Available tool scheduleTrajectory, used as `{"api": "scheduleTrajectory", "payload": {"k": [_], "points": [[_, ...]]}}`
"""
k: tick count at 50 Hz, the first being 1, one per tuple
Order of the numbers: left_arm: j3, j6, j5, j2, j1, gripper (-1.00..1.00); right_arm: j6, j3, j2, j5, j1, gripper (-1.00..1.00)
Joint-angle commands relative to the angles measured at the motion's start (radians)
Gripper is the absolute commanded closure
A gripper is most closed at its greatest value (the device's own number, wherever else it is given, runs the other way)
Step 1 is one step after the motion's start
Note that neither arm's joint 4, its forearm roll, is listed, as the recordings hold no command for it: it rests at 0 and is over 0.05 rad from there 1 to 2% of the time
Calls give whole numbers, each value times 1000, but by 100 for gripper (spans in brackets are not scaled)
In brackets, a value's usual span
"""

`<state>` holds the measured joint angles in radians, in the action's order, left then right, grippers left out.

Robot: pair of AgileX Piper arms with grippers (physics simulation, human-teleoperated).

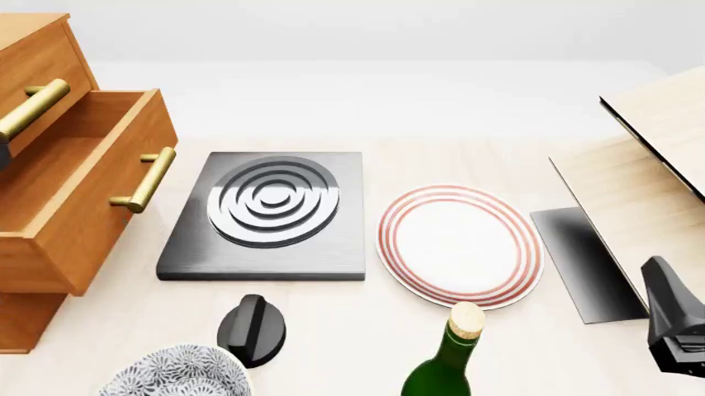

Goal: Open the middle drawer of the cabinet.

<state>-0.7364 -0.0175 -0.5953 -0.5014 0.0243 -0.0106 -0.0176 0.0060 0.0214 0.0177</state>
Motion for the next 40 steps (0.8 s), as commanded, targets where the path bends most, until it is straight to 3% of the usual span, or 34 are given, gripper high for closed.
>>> {"api": "scheduleTrajectory", "payload": {"k": [1, 20, 40], "points": [[-47, -41, -53, -15, -58, -100, 0, 0, 0, 0, 0, -100], [-64, -73, -88, -60, -28, -100, 0, 0, 0, 0, 0, -100], [-99, -56, -24, -183, -39, -100, 0, 0, 0, 0, 0, -100]]}}
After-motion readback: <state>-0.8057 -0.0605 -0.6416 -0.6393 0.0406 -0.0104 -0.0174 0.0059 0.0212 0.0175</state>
